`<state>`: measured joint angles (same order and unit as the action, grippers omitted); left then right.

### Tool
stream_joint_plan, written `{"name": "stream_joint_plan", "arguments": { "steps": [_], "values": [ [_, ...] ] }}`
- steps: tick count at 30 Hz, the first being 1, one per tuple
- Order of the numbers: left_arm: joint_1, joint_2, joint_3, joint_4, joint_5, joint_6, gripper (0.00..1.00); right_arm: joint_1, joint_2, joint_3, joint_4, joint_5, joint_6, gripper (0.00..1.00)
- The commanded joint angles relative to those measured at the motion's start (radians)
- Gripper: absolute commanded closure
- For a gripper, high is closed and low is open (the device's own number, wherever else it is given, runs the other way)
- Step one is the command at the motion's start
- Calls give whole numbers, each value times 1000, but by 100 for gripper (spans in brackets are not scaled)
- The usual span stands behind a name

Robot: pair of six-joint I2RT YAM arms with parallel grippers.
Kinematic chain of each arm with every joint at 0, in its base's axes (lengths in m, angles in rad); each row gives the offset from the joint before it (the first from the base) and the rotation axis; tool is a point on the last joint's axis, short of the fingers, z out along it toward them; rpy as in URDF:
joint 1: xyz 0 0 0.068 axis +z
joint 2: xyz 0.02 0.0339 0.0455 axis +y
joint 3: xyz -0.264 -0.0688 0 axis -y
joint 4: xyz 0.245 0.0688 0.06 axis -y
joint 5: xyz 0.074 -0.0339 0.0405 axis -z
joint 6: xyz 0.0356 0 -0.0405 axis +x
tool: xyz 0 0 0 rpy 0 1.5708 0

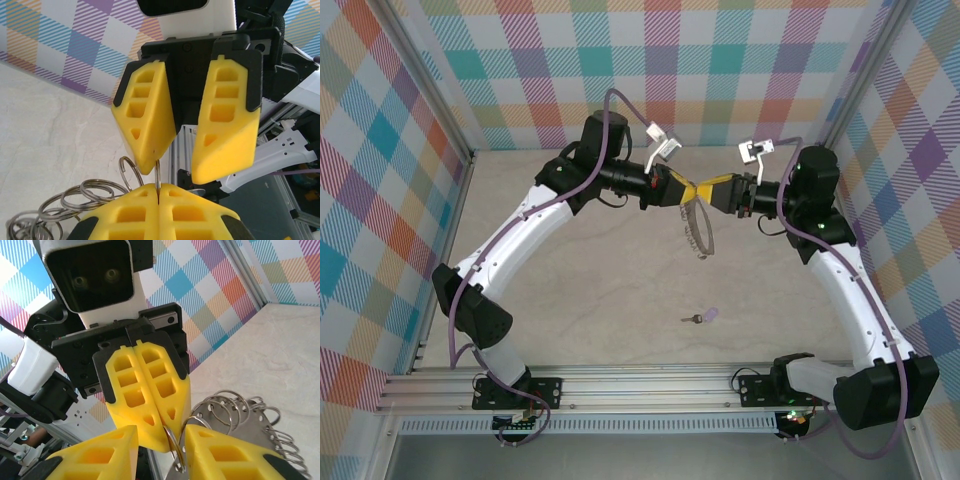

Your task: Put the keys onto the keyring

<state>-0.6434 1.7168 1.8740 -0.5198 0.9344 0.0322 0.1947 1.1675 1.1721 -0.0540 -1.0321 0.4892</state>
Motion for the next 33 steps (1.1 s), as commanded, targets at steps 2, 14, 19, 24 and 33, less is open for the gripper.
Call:
{"name": "stream_joint_plan", "arguments": {
  "steps": [2,14,19,24,33],
  "values": [
    [-1,6,43,9,37,22,100,-5,0,-15,19,-29,-2,74],
    [2,0,36,37,-50,-32,93,-4,1,-40,118,20,34,100],
    [23,-76,-99,263,-153,-193,58,-5,-4,-84,286,75,108,100],
    [25,-157,-230,428,-309,-334,33,-4,-2,-125,471,132,187,100],
    [26,-197,-379,680,-423,-571,19,-5,8,-232,895,256,373,100]
  ]
}}
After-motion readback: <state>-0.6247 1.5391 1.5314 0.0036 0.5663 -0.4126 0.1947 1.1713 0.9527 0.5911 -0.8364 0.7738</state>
